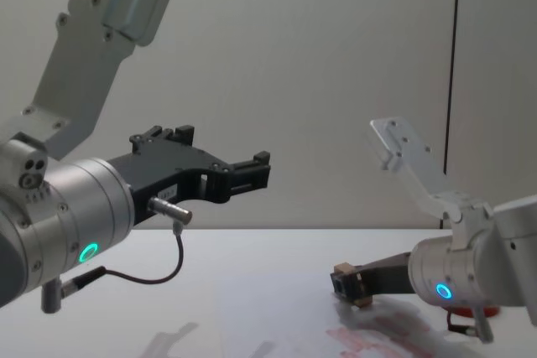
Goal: Use the one hand to pick up the stamp and affix it onto the A4 paper.
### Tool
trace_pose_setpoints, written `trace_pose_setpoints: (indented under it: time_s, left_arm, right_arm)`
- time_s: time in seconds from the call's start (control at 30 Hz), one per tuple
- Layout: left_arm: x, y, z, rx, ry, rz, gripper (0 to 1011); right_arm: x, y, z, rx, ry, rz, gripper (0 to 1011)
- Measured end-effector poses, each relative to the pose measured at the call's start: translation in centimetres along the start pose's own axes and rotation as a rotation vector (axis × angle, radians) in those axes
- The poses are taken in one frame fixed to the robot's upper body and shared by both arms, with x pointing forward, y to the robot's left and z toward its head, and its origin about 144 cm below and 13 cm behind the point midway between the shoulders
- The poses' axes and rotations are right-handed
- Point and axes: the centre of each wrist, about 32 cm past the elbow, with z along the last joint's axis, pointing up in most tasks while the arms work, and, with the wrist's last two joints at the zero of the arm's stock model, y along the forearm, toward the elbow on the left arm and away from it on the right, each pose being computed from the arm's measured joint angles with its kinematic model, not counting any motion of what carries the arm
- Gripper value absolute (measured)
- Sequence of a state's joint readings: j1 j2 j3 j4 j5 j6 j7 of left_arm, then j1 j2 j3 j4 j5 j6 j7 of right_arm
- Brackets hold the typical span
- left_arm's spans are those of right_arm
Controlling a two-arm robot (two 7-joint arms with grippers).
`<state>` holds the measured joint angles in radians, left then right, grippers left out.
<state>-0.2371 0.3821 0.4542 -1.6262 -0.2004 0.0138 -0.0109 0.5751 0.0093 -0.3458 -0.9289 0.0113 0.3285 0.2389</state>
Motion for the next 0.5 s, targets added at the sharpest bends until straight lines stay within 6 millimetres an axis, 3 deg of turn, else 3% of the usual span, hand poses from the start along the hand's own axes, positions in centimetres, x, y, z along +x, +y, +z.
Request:
trace_pose_setpoints:
  time_s: [0.5]
  left_arm:
    - [0.0, 0.0, 0.0, 0.0, 0.0, 0.0, 993]
  right_arm:
    - [0.1, -1.2, 2.6, 0.068, 0.007, -0.003, 217]
